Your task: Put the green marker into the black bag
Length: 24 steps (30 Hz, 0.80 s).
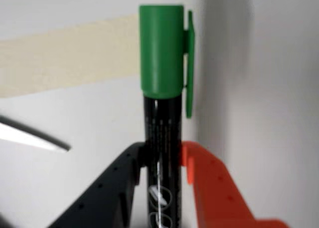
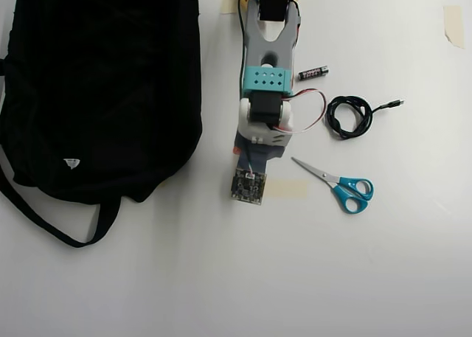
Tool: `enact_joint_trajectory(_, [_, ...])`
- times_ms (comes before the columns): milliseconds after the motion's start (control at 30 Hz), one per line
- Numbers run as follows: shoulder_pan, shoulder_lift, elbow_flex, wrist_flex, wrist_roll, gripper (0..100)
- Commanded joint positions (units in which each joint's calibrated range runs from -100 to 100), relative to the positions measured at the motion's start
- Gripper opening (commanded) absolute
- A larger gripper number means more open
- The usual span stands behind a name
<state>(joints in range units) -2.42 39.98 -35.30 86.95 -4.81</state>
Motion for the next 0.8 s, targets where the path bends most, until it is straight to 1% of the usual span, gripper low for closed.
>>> enact_joint_trajectory(0, [0.63, -3.46, -7.83, 4.18, 0.25, 2])
enact_joint_trajectory(200, [2.13, -3.46, -21.13, 11.5, 0.46, 2])
enact_joint_trajectory(333, [3.47, -3.46, -25.62, 12.02, 0.72, 2])
enact_joint_trajectory(467, [5.49, -3.88, -31.37, 12.11, 2.5, 2])
enact_joint_trajectory(767, [11.92, -3.88, -32.09, 12.28, 1.77, 2])
